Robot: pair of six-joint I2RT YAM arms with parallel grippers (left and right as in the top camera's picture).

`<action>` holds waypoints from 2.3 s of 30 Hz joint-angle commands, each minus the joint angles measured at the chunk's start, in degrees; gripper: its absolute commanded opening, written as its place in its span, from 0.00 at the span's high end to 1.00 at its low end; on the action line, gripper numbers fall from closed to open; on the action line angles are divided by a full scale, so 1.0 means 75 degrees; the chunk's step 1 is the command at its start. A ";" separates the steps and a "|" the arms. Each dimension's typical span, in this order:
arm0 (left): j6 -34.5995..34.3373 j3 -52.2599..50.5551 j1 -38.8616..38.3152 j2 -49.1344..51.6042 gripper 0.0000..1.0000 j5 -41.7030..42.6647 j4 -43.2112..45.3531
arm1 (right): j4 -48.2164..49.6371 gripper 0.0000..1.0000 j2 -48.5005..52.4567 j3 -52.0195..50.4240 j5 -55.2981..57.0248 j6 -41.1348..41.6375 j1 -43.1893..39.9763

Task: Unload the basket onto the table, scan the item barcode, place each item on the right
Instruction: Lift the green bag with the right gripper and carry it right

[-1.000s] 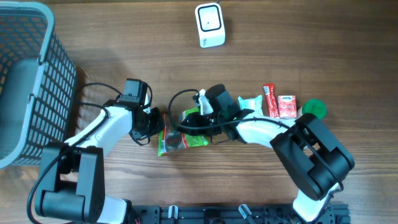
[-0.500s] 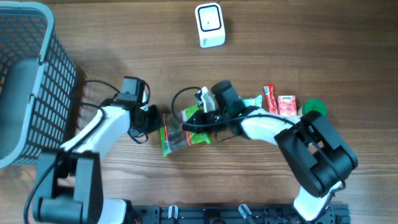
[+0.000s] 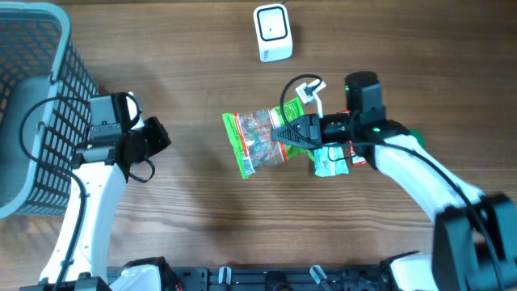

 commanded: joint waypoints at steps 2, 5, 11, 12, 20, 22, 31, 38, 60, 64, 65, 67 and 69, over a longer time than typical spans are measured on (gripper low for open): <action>0.0262 0.0093 0.0128 -0.0050 0.68 -0.0187 -0.0012 | -0.0653 0.96 -0.1580 0.0012 -0.0201 -0.0149 -0.0090; 0.0259 0.0093 0.0128 -0.0050 0.46 -0.0659 -0.0017 | -0.1023 0.96 -0.2308 0.0012 -0.0181 -0.0274 -0.0146; 0.0256 0.0093 0.0128 -0.0050 0.00 -0.0988 -0.0020 | -0.1323 0.96 -0.3127 0.0012 -0.0189 -0.0484 -0.0146; 0.0256 0.0093 0.0128 -0.0050 0.00 -0.0988 -0.0020 | -0.1358 0.96 -0.3147 0.0012 -0.0221 -0.0434 -0.0146; 0.0265 0.0093 0.0128 -0.0050 0.00 -0.1341 -0.0134 | -0.1577 0.95 -0.3130 0.0012 -0.0358 -0.0434 -0.0146; 0.0268 0.0093 0.0128 -0.0050 0.00 -0.1842 -0.0096 | -0.1591 0.95 -0.3130 0.0009 -0.0358 -0.0434 -0.0146; 0.0915 0.0093 0.0105 -0.0050 0.00 -0.2020 0.0166 | -0.1699 0.96 -0.3124 0.0009 -0.0259 -0.0405 -0.0146; 0.1058 0.0093 0.0108 -0.0050 0.00 -0.2017 0.0184 | -0.1842 0.96 -0.3124 0.0009 -0.0236 -0.0405 -0.0146; 0.1061 0.0093 0.0108 -0.0050 0.00 -0.2017 0.0184 | -0.3372 0.96 -0.3121 0.1346 0.1690 0.0627 -0.0143; 0.1061 0.0093 0.0108 -0.0050 0.00 -0.2014 0.0184 | -0.5896 0.96 -0.2862 0.3209 0.3707 -0.0286 -0.0128; 0.1061 0.0093 0.0108 -0.0050 0.00 -0.2017 0.0184 | -0.6502 0.96 -0.2699 0.3800 0.4025 -0.0571 -0.0114; 0.1058 0.0093 0.0108 -0.0050 0.00 -0.2017 0.0184 | -0.7903 0.96 -0.2171 0.5327 0.4709 -0.1072 -0.0102; 0.1061 0.0093 0.0108 -0.0050 0.00 -0.2017 0.0184 | -0.9031 0.96 -0.1582 0.6709 0.5458 -0.1405 -0.0099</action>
